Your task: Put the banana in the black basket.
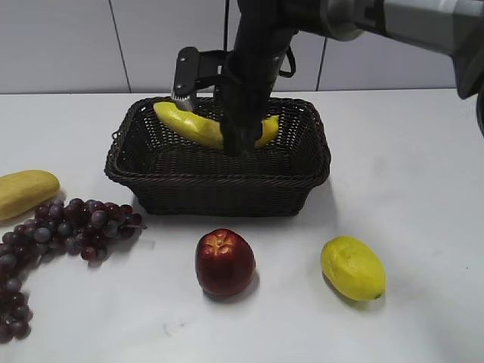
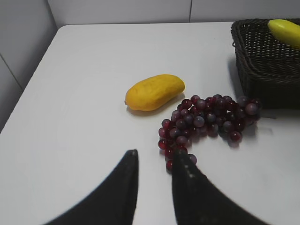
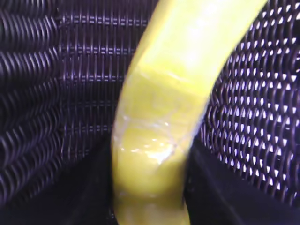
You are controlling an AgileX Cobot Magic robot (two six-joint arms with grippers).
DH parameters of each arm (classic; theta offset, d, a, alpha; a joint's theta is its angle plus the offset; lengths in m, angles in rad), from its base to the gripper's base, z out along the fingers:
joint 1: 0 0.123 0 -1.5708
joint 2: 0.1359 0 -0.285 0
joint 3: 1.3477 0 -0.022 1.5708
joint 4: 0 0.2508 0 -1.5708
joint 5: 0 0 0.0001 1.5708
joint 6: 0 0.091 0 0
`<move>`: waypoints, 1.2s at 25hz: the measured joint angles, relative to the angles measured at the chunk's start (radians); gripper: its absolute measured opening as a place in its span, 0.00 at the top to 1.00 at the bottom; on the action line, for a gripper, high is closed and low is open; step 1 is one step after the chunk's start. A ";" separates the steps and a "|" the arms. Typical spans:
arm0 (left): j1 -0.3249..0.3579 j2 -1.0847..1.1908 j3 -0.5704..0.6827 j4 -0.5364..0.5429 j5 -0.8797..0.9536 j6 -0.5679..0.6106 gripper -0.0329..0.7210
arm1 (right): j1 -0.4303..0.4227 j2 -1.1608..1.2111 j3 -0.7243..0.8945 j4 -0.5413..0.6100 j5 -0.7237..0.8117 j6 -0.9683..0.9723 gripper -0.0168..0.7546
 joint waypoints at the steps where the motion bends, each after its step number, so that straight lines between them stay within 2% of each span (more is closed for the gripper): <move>1: 0.000 0.000 0.000 0.000 0.000 0.000 0.64 | 0.000 0.000 0.000 0.001 0.006 0.000 0.45; 3: 0.000 0.000 0.000 0.000 0.000 0.000 0.64 | 0.000 0.000 0.000 0.002 0.013 0.000 0.25; 5: 0.000 0.000 0.000 0.000 0.000 0.000 0.64 | 0.000 0.000 0.000 0.002 0.015 0.001 0.17; 10: 0.000 0.000 0.000 0.000 0.000 0.000 0.64 | -0.006 -0.039 0.000 -0.032 0.017 0.082 0.21; 15: 0.000 0.000 0.000 0.000 0.000 0.000 0.64 | -0.066 -0.139 -0.001 -0.051 0.019 0.441 0.22; 18: 0.000 0.000 0.000 0.000 0.000 0.000 0.64 | -0.152 -0.180 -0.003 -0.058 0.073 0.655 0.22; 21: 0.000 0.000 0.000 0.000 0.000 0.000 0.64 | -0.262 -0.187 -0.003 -0.063 0.136 0.776 0.22; 30: 0.000 0.000 0.000 0.000 0.000 0.000 0.64 | -0.526 -0.188 -0.002 -0.025 0.151 0.917 0.22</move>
